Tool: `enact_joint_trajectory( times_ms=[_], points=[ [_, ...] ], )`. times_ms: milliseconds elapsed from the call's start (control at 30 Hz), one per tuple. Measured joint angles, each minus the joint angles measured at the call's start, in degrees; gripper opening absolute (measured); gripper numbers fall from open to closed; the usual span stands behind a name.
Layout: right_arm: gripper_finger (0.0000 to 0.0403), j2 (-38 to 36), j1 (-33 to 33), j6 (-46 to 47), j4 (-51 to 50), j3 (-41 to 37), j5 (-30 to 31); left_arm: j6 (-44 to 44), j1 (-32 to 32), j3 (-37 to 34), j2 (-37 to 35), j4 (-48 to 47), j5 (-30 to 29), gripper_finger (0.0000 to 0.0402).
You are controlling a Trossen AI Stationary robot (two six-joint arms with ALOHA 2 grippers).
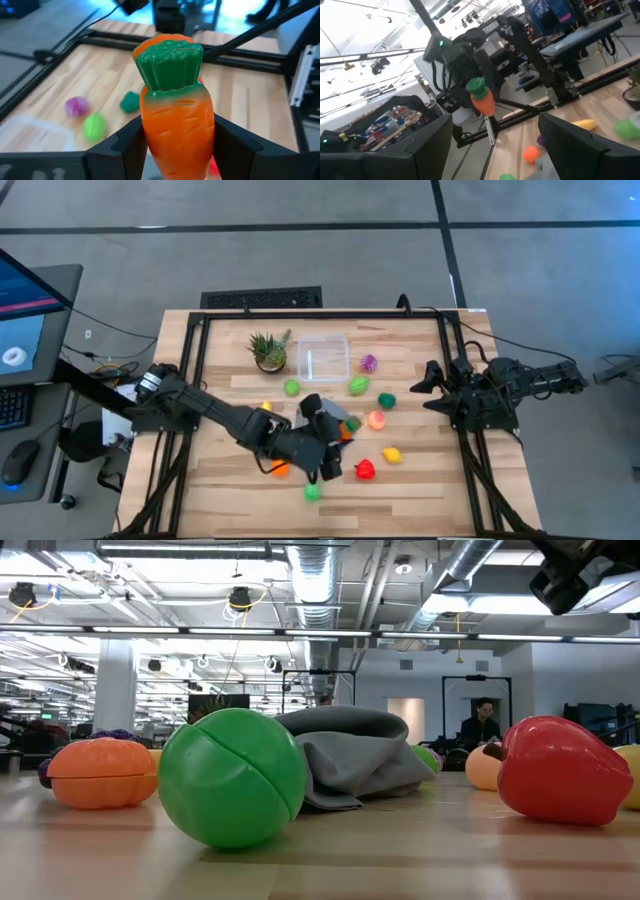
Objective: Pick and placing Produce into tupperware
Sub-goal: Put the orange carrot into the transparent container
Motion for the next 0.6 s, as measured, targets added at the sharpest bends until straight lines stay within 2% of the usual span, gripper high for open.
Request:
enact_joint_trajectory(
  times_ms=[133,367,467,600],
  points=[
    [0.0317,0.0,0.9,1.8,-1.4,0.0,0.0,3.4,2.1,0.0,0.0,-1.0,0.9,0.0180],
    [0.0317,0.0,3.3,2.8,-2.1,0.0,0.1,4.7,6.0,0.0,0.0,-9.3,2.4,0.0180],
    [0.0317,0.0,4.3,2.8,-2.0,0.0,0.6,7.9,7.6,0.0,0.0,-8.1,3.1,0.0180],
    [0.0317,0.0,5.0,3.3,-2.0,0.0,0.7,12.2,10.3,0.0,0.0,-4.4,7.9,0.0180]
  ],
)
